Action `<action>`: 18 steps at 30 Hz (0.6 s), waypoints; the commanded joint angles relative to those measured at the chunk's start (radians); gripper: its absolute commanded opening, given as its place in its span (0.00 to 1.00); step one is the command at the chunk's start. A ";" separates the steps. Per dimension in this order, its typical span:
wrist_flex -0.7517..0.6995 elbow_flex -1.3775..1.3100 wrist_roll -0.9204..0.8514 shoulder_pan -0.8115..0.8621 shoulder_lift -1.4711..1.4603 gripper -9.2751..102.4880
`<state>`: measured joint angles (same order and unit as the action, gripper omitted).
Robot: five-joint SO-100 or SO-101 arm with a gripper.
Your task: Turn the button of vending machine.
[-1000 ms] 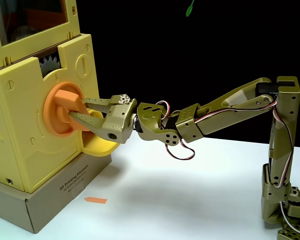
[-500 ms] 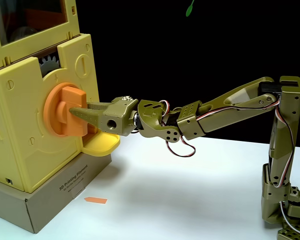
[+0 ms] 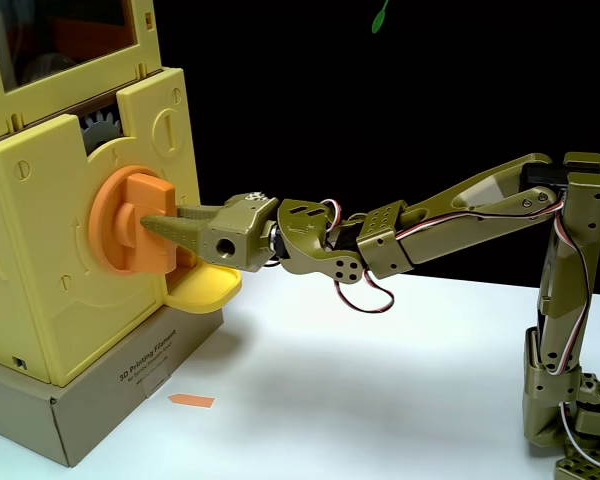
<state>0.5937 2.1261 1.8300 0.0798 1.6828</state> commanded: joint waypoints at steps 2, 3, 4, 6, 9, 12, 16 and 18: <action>-0.006 0.003 -0.081 -0.012 0.075 0.31; -0.008 0.003 -0.087 -0.017 0.075 0.33; -0.009 0.005 -0.094 -0.021 0.075 0.34; -0.009 0.011 -0.103 -0.028 0.078 0.36; -0.009 0.041 -0.109 -0.035 0.101 0.37; -0.015 0.127 -0.173 -0.040 0.161 0.37; -0.048 0.299 -0.380 -0.041 0.316 0.35; -0.075 0.405 -0.551 -0.035 0.423 0.35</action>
<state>0.5415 2.4283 1.4726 0.0491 1.9558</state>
